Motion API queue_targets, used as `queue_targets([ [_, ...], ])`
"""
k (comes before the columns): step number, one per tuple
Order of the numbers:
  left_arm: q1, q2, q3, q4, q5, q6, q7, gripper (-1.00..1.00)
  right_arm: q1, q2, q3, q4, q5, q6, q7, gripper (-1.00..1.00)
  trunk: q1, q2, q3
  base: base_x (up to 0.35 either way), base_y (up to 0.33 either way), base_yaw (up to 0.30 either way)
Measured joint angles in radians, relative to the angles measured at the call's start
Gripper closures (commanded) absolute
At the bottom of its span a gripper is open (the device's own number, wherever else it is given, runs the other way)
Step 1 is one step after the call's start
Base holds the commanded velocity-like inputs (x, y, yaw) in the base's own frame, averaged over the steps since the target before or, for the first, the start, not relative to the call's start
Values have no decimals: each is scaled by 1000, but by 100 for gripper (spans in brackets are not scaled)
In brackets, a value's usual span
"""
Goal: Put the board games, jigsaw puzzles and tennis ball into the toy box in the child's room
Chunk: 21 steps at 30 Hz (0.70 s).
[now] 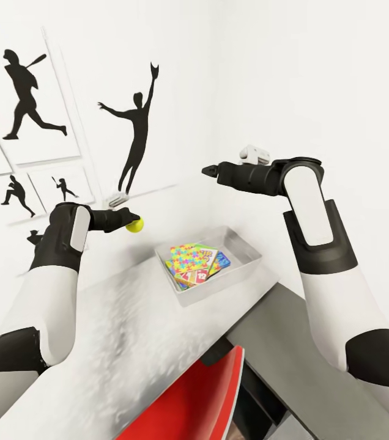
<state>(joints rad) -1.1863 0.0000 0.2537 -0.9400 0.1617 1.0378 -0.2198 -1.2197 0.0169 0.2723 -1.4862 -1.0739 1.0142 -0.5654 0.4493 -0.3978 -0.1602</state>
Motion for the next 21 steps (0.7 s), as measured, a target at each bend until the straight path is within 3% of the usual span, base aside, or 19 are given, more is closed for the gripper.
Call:
queue_targets([
  [11, 2, -1, -2, 0, 0, 0, -1, 100, 0, 1, 1, 1, 0, -1, -1, -100, 0, 0, 1, 0, 7, -19],
  [21, 2, -7, -7, 0, 2, -2, 2, 100, 0, 3, 0, 2, 0, 0, -1, -100, 0, 0, 11, 0, 76, -182],
])
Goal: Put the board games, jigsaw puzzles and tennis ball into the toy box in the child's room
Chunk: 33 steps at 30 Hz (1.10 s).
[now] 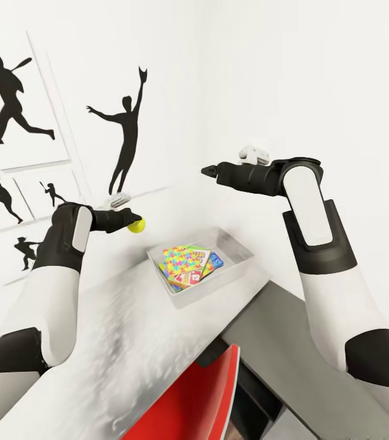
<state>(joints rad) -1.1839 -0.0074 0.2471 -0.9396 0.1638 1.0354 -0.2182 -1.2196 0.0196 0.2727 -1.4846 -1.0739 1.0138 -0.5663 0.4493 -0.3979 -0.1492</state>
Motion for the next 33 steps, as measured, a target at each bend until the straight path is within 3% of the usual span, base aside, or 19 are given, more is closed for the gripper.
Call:
queue_targets([
  [16, 3, -6, -9, 12, 0, -3, 0, 100, 0, 3, 0, 0, 0, 0, 0, -100, 0, 0, 9, 0, 1, -94],
  [24, 4, -67, -10, 71, -1, -10, 0, 100, 0, 13, 1, -1, 0, 0, -30, -100, 0, 0, 15, 0, 0, -176],
  [33, 4, -95, -36, 122, -1, -28, 0, 100, 0, 26, 0, 0, -1, 0, -49, -100, 0, 0, 24, 0, 0, -222],
])
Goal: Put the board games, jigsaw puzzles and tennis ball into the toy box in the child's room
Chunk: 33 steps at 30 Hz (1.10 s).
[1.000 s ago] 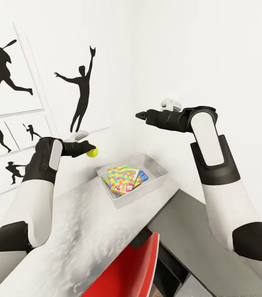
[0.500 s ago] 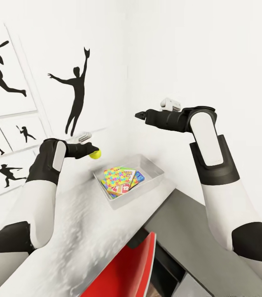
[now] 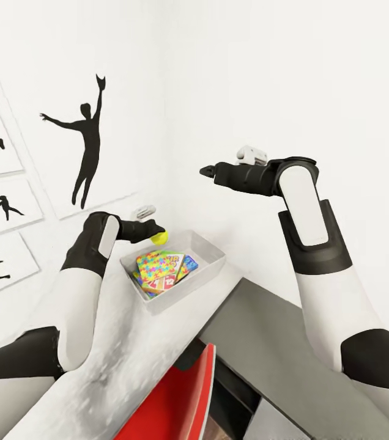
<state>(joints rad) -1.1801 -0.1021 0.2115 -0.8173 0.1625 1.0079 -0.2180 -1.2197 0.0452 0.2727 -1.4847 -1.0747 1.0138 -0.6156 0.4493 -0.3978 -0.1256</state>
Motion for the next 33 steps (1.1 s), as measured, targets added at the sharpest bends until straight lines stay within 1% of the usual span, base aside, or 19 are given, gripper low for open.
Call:
queue_targets([
  [5, 1, -21, -3, 2, 0, -2, 0, 100, 0, 0, 0, 0, 0, 0, -1, -100, 0, 0, 5, 0, 0, -226],
  [10, 1, -29, -4, 10, 0, -13, 0, 100, 0, 0, 1, 0, 1, 0, -2, -100, 0, 0, 10, 0, 0, -227],
  [13, 2, -29, -6, 52, -2, -72, 0, 100, 0, 0, 1, -1, 1, 0, -2, -100, 0, 0, 13, 0, 0, -227],
  [15, 2, -27, -16, 73, -2, -97, 0, 100, 0, 0, 2, -1, 1, 0, -2, -100, 0, 0, 15, 0, 0, -227],
  [19, 1, -24, -27, 84, -2, -113, 1, 100, 0, 0, 2, 0, 1, 0, -1, -100, 0, 0, 19, 0, 0, -227],
  [23, 1, -21, -32, 86, -3, -128, 3, 100, 0, 9, 2, 0, 1, 0, -2, -100, 0, 0, 23, 0, 0, -227],
  [30, 0, -19, -31, 91, -8, -148, 16, 100, 0, 12, 2, 0, 1, 0, -3, -100, 0, 0, 30, 0, 0, -227],
  [33, 0, -18, -31, 105, -9, -176, 23, 100, 0, 13, 3, -1, 1, 0, -3, -100, 0, 0, 33, 0, 0, -227],
])
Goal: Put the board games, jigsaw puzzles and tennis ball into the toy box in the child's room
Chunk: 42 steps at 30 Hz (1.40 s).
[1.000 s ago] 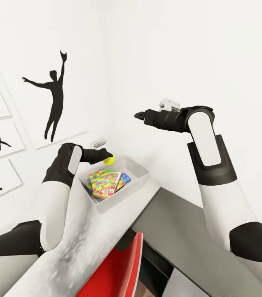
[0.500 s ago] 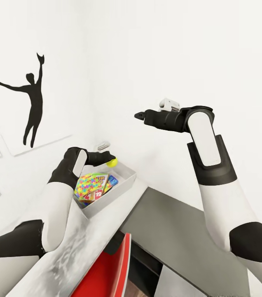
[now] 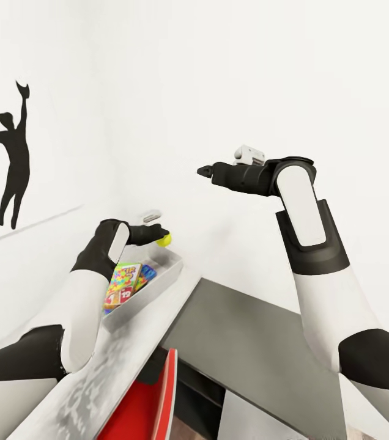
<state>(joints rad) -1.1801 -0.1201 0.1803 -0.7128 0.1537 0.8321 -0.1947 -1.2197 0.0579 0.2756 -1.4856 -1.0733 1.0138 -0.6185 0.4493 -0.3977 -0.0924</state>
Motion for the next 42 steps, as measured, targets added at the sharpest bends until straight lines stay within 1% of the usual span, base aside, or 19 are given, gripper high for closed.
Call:
queue_targets([
  [2, 0, 2, 3, 32, -1, -24, 26, 100, 0, 0, 0, 0, 0, 1, 0, -100, 0, 0, 2, 0, 0, -227],
  [3, 0, 4, 5, 50, -1, -36, 52, 100, 0, 0, 0, 0, 1, 1, 0, -100, 0, 0, 3, 0, 0, -227],
  [7, 0, 22, 13, 88, 2, -85, 194, 100, 0, 0, 0, 0, 0, 1, 0, -100, 0, 0, 7, 0, 0, -227],
  [12, 0, 42, 22, 102, -2, -96, 264, 100, 0, 0, 0, 0, 0, 1, -4, -100, 0, 0, 12, 0, 0, -227],
  [14, 0, 61, 29, 116, -3, -98, 296, 100, 0, 1, 1, 0, -1, 1, -13, -100, 0, 0, 14, 0, 0, -227],
  [16, 0, 77, 38, 128, -1, -99, 321, 100, 0, 9, 1, 0, -3, 2, -24, -100, 0, 0, 16, 0, 0, -227],
  [17, 0, 79, 40, 130, 1, -99, 324, 100, 0, 13, 1, 0, -2, 4, -28, -100, 0, 0, 17, 0, 0, -218],
  [20, 0, 87, 47, 134, 1, -99, 332, 100, 0, 56, 2, 6, -3, 14, -75, -100, 0, 0, 19, 0, 0, -105],
  [21, 0, 89, 48, 135, 2, -98, 332, 100, 0, 66, 2, 10, -2, 16, -92, -100, 0, 0, 19, 0, 0, 41],
  [25, 0, 92, 50, 135, 2, -100, 331, 100, -1, 84, 2, 30, -3, 19, -124, -100, 0, 0, 20, 0, 0, 204],
  [29, 0, 94, 51, 134, 2, -101, 329, 100, -1, 87, 2, 38, -3, 19, -128, -100, 0, 0, 20, 0, 0, 277],
  [32, 0, 96, 69, 133, 2, -102, 326, 100, -1, 88, 2, 40, -3, 17, -129, -100, 0, 0, 20, 0, 0, 288],
  [35, 0, 96, 78, 133, 2, -103, 325, 100, -1, 88, 2, 40, -3, 15, -129, -100, 0, 0, 20, 0, 0, 282],
  [42, 0, 93, 81, 133, 0, -99, 323, 100, -1, 88, 2, 41, -4, 17, -130, -100, 0, 0, 20, 0, 0, 70],
])
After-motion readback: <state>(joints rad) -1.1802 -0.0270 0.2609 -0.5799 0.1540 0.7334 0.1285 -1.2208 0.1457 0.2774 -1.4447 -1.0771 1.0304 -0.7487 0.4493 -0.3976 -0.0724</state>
